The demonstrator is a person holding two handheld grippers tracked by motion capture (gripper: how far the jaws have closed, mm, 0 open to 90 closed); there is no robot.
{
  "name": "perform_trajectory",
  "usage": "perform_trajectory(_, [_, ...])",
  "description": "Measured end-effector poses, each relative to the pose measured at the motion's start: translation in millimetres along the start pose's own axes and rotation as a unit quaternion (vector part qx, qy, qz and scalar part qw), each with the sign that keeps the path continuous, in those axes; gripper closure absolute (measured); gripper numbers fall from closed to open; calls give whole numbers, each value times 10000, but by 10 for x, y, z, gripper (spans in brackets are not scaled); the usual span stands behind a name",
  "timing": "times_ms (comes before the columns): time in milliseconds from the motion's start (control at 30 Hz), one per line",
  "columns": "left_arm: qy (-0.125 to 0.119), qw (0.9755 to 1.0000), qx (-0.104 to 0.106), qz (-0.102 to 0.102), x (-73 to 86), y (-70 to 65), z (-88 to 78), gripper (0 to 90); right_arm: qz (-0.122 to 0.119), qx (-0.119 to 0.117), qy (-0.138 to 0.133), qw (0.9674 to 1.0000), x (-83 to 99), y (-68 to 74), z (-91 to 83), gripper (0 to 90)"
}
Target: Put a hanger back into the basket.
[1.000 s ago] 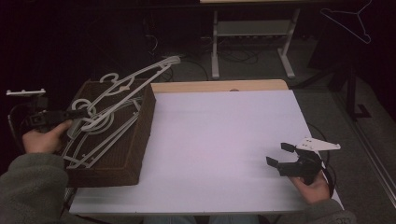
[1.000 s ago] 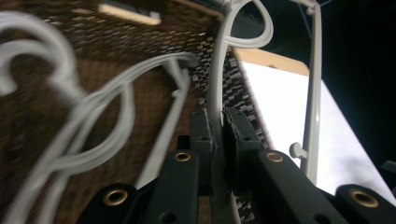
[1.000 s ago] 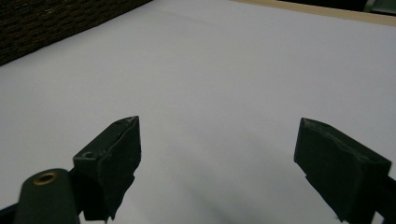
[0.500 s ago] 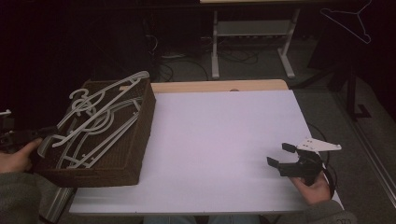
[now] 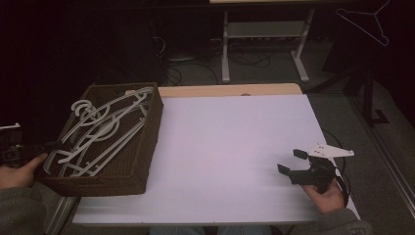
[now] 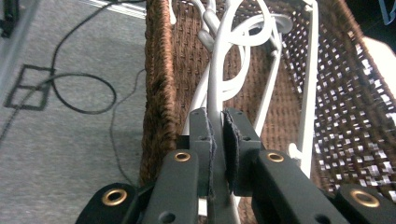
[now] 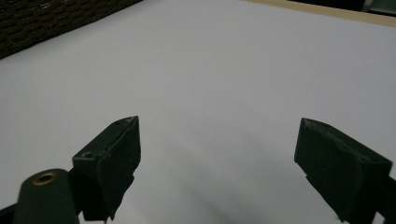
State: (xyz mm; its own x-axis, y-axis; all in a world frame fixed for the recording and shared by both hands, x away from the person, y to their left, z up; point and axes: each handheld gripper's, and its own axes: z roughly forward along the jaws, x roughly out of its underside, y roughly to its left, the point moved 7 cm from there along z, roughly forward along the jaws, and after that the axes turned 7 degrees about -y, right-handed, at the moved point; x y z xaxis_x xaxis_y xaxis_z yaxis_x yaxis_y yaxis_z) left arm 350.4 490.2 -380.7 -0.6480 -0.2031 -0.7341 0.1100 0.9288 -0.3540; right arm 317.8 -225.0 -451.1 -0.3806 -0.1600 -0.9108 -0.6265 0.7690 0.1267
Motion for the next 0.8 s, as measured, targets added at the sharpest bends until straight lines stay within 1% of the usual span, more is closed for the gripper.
perform_trajectory(33, [45, 9999, -39, 103, 9, -9, 24, 820, 8, -2, -7, 10000, -1, 2, -2, 136])
perform_trajectory(67, [127, 9998, -56, 158, 21, -13, 41, 820, -1, 1, -19, 10000, -3, 2, -4, 136])
perform_trajectory(100, [127, 9998, -56, 158, 21, -13, 41, 819, -1, 1, -19, 10000, -3, 2, -4, 136])
perform_trajectory(133, [213, 9994, -55, 253, 29, -5, 53, 819, 11, -9, -18, 10000, -3, 4, -10, 136])
perform_trajectory(200, [241, 9994, -45, 262, 35, -12, 53, 813, 7, -8, -16, 10000, -2, 3, -12, 136])
perform_trajectory(233, [360, 9989, 14, 310, 54, -19, 61, 807, 9, -10, -17, 10000, -2, 4, -15, 136])
perform_trajectory(267, [707, 9965, 125, 425, 125, -41, 102, 802, 9, -11, -17, 10000, -2, 5, -16, 136])
perform_trajectory(300, [707, 9965, 125, 425, 125, -41, 102, 800, 9, -11, -17, 10000, -2, 6, -16, 136])
perform_trajectory(333, [664, 9966, 138, 462, 127, -58, 107, 779, 6, -14, -11, 10000, -1, 8, -16, 136])
perform_trajectory(433, [543, 9977, 163, 359, 89, -65, 80, 692, 7, -16, 1, 10000, 1, 13, -15, 136])
perform_trajectory(467, [543, 9977, 163, 359, 89, -65, 80, 698, -3, -9, 0, 10000, 0, 11, -13, 136])
perform_trajectory(500, [494, 9978, 224, 392, 74, -93, 61, 701, -2, -16, -2, 10000, -1, 13, -16, 136])
perform_trajectory(567, [479, 9973, 266, 485, 63, -123, 33, 700, -1, -8, -1, 10000, -2, 12, -15, 136])
perform_trajectory(600, [479, 9973, 266, 485, 63, -123, 33, 699, -1, -8, -1, 10000, -2, 12, -15, 136])
perform_trajectory(633, [386, 9973, 314, 535, 44, -158, 8, 699, -15, -4, 11, 10000, -2, 11, -13, 136])
perform_trajectory(700, [348, 9974, 353, 525, 38, -178, -5, 693, -34, 2, 1, 10000, -6, 14, -10, 137])
perform_trajectory(733, [308, 9969, 394, 604, 30, -201, -37, 689, -28, -1, 0, 10000, -9, 17, -10, 136])
perform_trajectory(767, [308, 9969, 394, 604, 30, -201, -37, 689, -27, -5, -3, 10000, -12, 20, -8, 136])
perform_trajectory(800, [238, 9966, 454, 641, 26, -240, -64, 688, -37, -2, -14, 10000, -16, 20, -7, 137])
